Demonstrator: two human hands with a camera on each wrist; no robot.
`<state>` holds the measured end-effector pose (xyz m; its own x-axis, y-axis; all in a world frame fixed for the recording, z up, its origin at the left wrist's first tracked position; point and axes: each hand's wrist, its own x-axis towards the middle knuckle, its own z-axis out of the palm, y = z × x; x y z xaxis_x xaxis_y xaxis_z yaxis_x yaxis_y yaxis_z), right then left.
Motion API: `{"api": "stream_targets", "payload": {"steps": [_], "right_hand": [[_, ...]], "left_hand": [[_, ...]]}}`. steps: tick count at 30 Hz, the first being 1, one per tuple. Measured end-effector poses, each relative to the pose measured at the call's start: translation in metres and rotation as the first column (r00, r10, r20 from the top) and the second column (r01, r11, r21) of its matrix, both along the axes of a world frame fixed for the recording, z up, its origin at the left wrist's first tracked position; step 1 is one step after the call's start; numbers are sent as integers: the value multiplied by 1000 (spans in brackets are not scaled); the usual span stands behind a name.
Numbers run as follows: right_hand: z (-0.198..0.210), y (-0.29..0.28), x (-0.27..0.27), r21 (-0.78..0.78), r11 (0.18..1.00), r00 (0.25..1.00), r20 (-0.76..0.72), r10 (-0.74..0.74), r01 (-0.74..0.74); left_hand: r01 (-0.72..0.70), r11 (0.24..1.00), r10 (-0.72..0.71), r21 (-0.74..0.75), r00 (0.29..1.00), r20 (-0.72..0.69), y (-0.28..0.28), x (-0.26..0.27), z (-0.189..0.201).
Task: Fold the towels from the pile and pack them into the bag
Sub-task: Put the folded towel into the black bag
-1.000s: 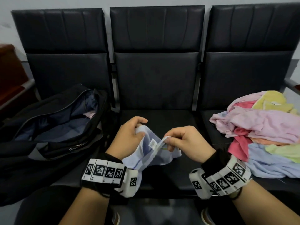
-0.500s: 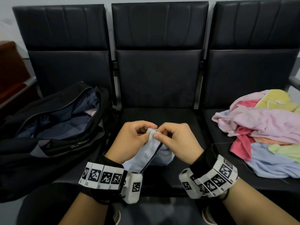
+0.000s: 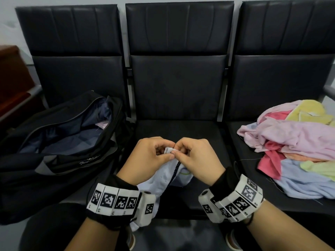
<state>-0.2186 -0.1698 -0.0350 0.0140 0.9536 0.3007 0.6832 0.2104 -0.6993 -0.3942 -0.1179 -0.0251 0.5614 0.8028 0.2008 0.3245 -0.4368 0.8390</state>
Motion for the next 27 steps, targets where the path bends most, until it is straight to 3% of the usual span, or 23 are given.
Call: {"api": "stream_targets", "payload": {"steps": [7,15,24,27], "right_hand": [[-3,-5,4,-50,988,988,33,150,-148],[-48,0,37,-338,932,933,277,230,-129],[-82,-5,67,-354,922,726,592,351,-158],[-78,-5,72,-302,938,714,617,329,-171]], "left_hand": [[-74,970,91,233,994,-62,1,0,-6],[-306,899,239,314,942,234,4,-4,6],[-537,759,399,368,830,390,22,-38,19],[-574,736,435,359,807,399,27,-48,20]]}}
